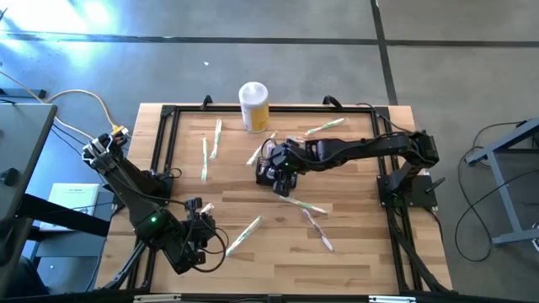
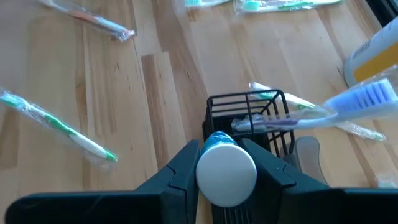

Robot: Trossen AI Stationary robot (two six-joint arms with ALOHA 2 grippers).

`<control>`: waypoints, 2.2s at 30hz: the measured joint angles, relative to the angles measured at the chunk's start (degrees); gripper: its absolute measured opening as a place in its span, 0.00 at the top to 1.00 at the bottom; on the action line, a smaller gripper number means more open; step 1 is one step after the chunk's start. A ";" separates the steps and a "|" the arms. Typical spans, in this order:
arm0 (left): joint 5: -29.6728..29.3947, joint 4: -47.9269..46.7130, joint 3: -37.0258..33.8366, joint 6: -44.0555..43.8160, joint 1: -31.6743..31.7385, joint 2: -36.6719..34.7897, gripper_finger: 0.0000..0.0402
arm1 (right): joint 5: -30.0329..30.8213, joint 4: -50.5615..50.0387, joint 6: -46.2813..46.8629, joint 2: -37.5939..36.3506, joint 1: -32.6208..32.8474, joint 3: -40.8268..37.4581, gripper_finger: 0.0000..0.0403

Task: Pick & Place toothbrushing station
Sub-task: Put the blue mouthwash into the middle section wire organizer

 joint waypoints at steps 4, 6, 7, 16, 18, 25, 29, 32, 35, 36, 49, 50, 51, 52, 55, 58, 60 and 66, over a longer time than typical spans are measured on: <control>-0.01 0.00 0.00 -0.02 0.00 0.00 0.66 | 0.26 -0.66 -0.44 0.00 -0.20 0.00 0.79; -0.01 -0.01 0.00 -0.03 0.00 0.00 0.66 | 0.55 -0.84 -0.63 0.00 -0.44 0.00 0.79; -0.01 0.00 0.00 -0.06 0.00 0.00 0.66 | 0.51 -0.86 -0.61 0.00 -0.57 0.00 0.79; -0.01 0.00 0.00 -0.24 0.00 0.02 0.66 | 0.14 -4.06 -0.44 0.00 -0.92 0.07 0.79; -0.01 0.00 0.00 -0.24 0.00 0.02 0.66 | 0.11 -4.37 -0.44 0.00 -0.91 0.07 0.79; -0.10 0.07 0.00 -0.24 0.00 0.02 0.66 | 0.09 -4.28 -0.55 0.20 -0.99 0.10 0.79; -0.12 0.46 0.00 -0.22 0.00 0.02 0.66 | -0.85 -4.65 -0.69 1.35 -1.19 0.11 0.79; -0.12 0.54 0.00 -0.24 0.00 0.02 0.66 | -1.40 -4.31 -0.85 2.20 -1.33 0.13 0.79; -0.12 0.72 0.00 -0.24 0.00 0.02 0.66 | -1.72 -3.91 -1.04 2.79 -1.33 0.12 0.79; -0.13 0.72 0.00 -0.24 0.00 0.02 0.66 | -1.88 -3.50 -1.05 2.95 -1.33 0.15 0.79; -0.35 0.70 0.00 -0.24 0.03 0.04 0.66 | -4.26 -4.26 -1.07 3.80 -2.17 0.11 0.79; -0.38 0.68 0.00 -0.22 0.04 0.04 0.66 | -4.26 -4.26 -1.07 3.80 -2.26 0.11 0.79; -0.38 0.67 0.00 -0.24 0.04 0.04 0.66 | -4.38 -4.24 -1.07 3.80 -2.42 0.11 0.79; -0.41 0.68 0.00 -0.24 0.04 0.04 0.66 | -4.55 -4.23 -1.07 3.80 -2.49 0.11 0.79; -0.51 0.66 0.00 -0.24 0.03 0.04 0.66 | -5.47 -4.26 -1.07 3.80 -2.86 0.11 0.79; -0.51 0.66 0.00 -0.24 0.03 0.04 0.66 | -5.55 -4.24 -1.07 3.80 -2.91 0.11 0.79; -0.51 0.66 0.00 -0.24 0.03 0.04 0.66 | -5.60 -4.26 -1.07 3.80 -2.86 0.11 0.79; -0.49 0.66 0.00 -0.40 0.04 0.04 0.66 | -5.64 -4.26 -1.07 3.80 -2.89 0.11 0.79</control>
